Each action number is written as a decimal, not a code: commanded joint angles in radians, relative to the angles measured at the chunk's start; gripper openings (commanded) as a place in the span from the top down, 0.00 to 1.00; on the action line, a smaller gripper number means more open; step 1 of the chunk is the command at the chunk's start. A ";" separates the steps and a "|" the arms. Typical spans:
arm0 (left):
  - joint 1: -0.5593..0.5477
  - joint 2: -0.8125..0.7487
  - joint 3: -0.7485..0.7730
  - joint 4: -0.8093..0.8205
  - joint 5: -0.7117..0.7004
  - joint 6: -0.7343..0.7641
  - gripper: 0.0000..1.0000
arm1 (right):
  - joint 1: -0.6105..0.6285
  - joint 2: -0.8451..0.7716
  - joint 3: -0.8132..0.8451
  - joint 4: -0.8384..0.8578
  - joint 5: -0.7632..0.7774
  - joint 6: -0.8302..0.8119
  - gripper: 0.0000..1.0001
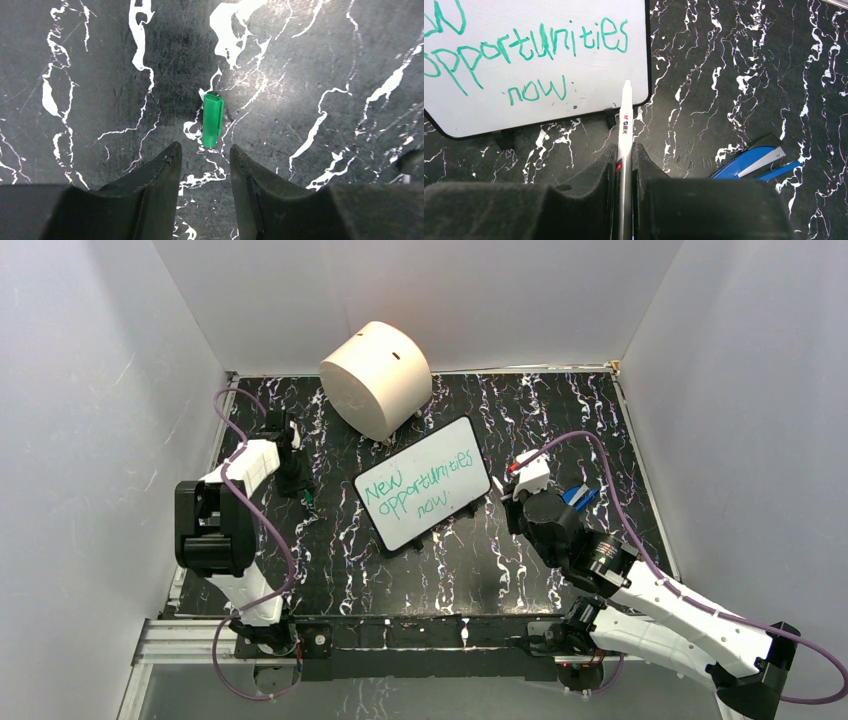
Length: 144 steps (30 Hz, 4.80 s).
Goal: Write a sentence on the whiteboard
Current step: Close the whiteboard marker at the center of the board.
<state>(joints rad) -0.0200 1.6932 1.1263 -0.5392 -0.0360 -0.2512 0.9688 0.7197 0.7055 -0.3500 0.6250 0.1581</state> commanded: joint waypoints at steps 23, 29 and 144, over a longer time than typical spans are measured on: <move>0.006 0.134 0.113 -0.035 0.012 0.032 0.81 | -0.002 0.002 0.009 0.041 0.014 0.005 1.00; 0.017 0.166 0.116 -0.035 0.012 0.035 0.84 | -0.002 0.008 0.006 0.049 0.005 0.000 1.00; -0.387 -0.890 -0.622 1.240 0.443 -0.872 1.00 | 0.080 0.414 -0.227 1.540 -0.555 -0.112 1.00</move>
<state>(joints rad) -0.3874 0.7967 0.5125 0.6521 0.4103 -1.1255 1.0477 1.1328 0.4923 1.0489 0.0406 0.0555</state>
